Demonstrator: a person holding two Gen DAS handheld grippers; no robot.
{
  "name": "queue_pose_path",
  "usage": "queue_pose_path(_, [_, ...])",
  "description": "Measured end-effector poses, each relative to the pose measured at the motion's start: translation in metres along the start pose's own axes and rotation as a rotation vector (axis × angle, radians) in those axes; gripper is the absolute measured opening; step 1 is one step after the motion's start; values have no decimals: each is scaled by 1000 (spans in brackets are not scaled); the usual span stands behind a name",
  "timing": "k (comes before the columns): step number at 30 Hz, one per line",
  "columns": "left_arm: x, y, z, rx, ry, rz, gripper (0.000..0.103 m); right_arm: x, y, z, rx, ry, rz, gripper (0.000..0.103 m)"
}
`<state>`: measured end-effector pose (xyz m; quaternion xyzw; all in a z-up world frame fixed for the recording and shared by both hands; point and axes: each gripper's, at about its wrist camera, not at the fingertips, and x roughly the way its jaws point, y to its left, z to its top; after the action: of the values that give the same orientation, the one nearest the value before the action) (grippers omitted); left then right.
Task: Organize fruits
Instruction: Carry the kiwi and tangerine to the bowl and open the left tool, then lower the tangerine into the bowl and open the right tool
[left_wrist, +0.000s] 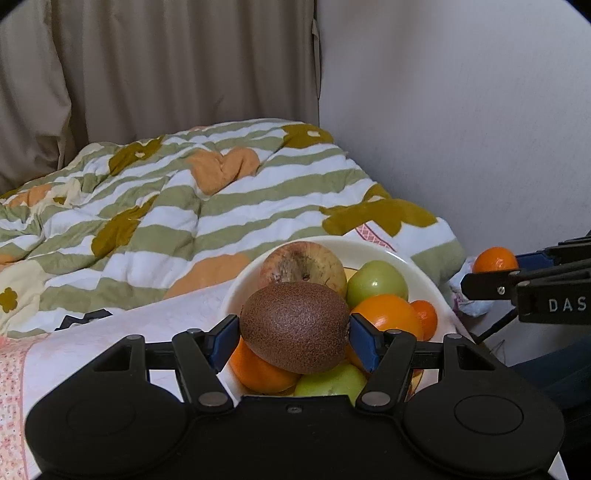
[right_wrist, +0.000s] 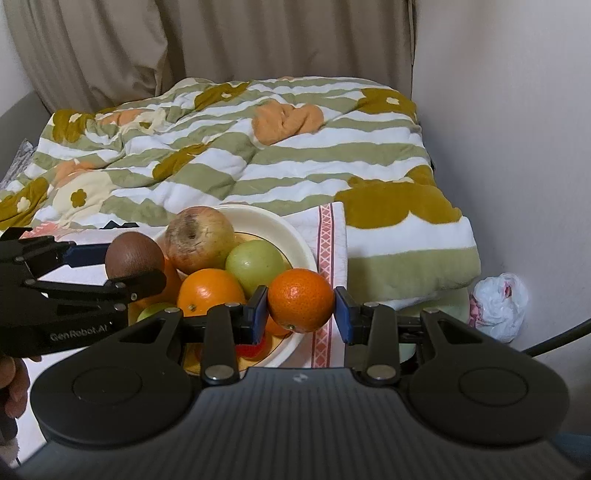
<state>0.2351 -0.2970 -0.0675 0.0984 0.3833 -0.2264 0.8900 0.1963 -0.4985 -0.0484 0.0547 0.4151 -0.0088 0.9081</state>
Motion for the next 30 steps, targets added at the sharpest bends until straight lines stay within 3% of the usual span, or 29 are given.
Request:
queue_pose_path(4, [5,0,1,2,13,3,72,6,-3,2,7,7,-1,53])
queue_pose_path(7, [1,-2,3,9,-15,12,95,8,-4,4,8,8,-1,53])
queue_pose_path(21, [-31,13,2,-59,-42,51,96,33,8,35,-50,-25,72,53])
queue_pose_path(30, [-44,35,-14,-136,-47,148,96,76,12,49,-96,-41,147,53])
